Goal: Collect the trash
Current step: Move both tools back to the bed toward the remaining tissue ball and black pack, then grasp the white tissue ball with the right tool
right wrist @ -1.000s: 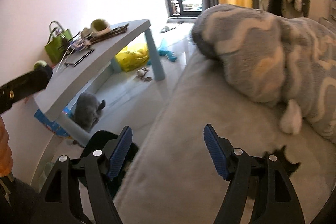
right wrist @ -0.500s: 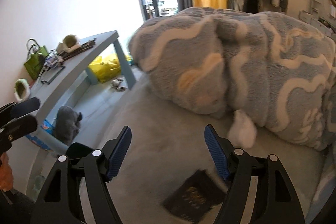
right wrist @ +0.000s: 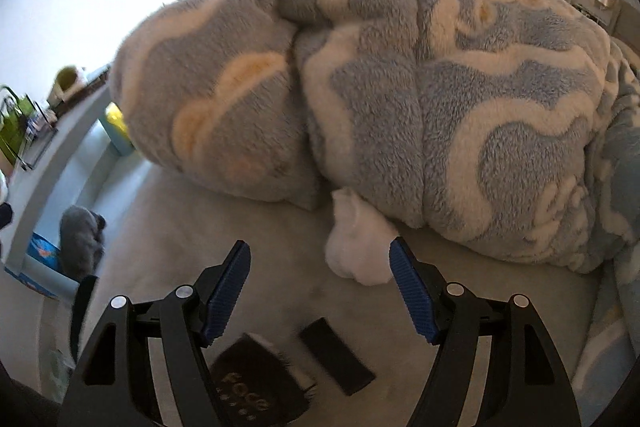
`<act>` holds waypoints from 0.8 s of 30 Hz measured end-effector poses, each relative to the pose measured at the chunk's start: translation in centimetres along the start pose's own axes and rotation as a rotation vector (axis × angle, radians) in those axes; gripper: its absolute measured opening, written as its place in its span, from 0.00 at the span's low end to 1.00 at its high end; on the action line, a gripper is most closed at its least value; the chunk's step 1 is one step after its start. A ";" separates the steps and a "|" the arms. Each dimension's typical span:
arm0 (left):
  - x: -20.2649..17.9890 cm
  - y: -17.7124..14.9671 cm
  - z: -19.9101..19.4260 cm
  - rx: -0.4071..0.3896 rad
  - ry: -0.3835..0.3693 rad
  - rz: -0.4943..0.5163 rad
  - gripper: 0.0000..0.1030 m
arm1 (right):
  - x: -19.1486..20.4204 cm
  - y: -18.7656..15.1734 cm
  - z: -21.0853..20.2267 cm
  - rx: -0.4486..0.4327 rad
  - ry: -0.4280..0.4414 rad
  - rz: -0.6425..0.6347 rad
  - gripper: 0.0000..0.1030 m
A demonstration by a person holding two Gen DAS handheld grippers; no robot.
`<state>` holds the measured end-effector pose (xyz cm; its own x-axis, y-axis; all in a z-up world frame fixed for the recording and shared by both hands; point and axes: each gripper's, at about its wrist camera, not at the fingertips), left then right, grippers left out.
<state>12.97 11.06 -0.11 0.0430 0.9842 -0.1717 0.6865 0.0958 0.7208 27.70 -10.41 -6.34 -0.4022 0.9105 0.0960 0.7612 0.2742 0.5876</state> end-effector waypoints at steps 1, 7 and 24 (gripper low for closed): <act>-0.2 0.0 0.2 0.001 -0.001 0.004 0.62 | -0.1 0.0 0.3 0.008 -0.013 -0.007 0.71; -0.4 -0.2 0.9 0.012 -0.028 0.020 0.66 | -0.8 0.4 1.9 0.039 -0.032 0.004 0.71; -4.0 -0.4 4.1 0.067 -0.153 0.109 0.69 | -2.1 0.7 4.5 0.086 -0.069 0.007 0.46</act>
<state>15.50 6.53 -2.42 0.2257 0.9536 -0.1990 0.7187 -0.0251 0.6949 31.32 -10.72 -9.75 -0.3629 0.9308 0.0430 0.8061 0.2904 0.5157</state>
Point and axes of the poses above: each gripper's, at about its wrist camera, not at the fingertips, and z roughly the way its jaws point, x to its left, y to its top, and after that the axes turned 4 degrees about y, right-handed
